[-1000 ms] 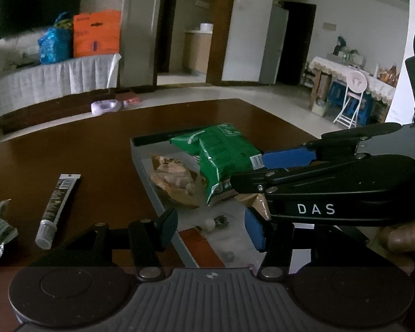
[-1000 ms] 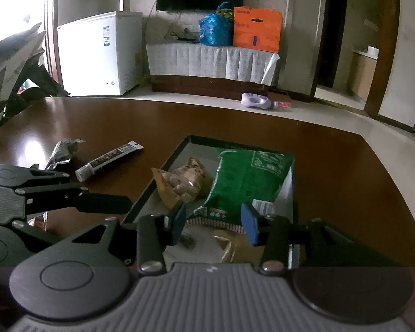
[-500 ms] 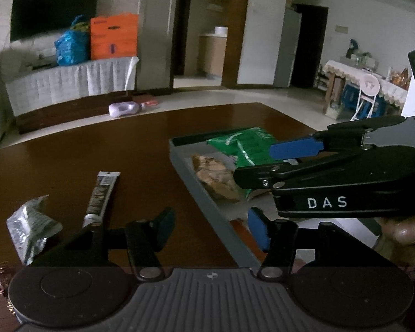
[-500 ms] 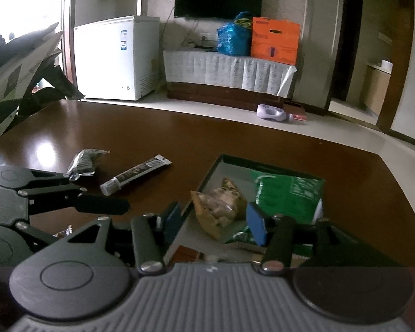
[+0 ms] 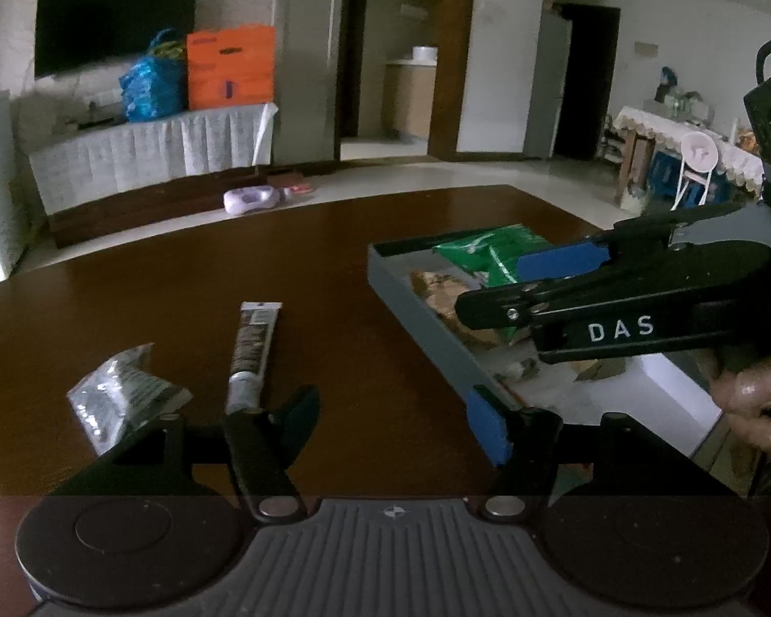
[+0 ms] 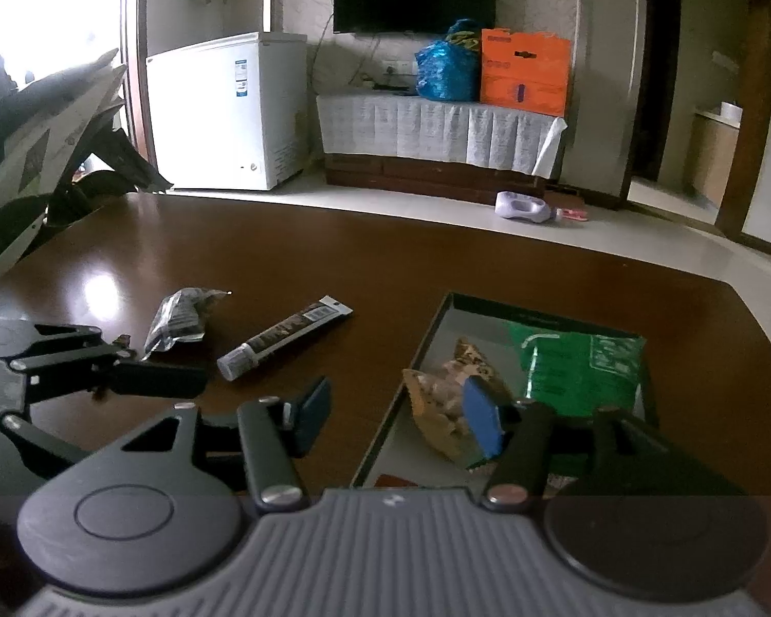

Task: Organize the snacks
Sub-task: 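Move both grippers back from the box toward the table snacks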

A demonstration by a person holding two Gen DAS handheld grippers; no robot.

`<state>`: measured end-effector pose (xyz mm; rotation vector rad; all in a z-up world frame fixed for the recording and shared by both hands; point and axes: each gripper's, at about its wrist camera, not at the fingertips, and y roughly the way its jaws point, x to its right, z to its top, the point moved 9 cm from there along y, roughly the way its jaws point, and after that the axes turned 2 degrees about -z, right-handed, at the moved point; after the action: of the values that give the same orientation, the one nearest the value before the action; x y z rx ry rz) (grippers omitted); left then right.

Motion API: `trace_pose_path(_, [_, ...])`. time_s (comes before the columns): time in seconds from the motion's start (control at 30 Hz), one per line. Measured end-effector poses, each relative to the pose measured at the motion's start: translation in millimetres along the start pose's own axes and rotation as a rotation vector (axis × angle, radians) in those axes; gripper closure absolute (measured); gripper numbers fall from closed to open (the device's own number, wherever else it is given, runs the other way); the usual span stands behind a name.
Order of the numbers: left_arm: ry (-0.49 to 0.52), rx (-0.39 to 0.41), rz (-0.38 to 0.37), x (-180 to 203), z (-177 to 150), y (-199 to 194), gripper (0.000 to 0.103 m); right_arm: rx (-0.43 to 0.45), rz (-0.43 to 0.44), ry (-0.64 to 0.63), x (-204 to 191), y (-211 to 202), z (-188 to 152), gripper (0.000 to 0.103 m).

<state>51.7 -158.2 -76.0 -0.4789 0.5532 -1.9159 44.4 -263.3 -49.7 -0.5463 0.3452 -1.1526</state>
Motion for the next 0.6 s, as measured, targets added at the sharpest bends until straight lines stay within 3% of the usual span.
trace_pose_path(0.6, [0.011, -0.055, -0.016, -25.3, -34.0, -29.3, 0.036, -0.014, 0.043, -0.047, -28.9, 13.8, 5.5, 0.038])
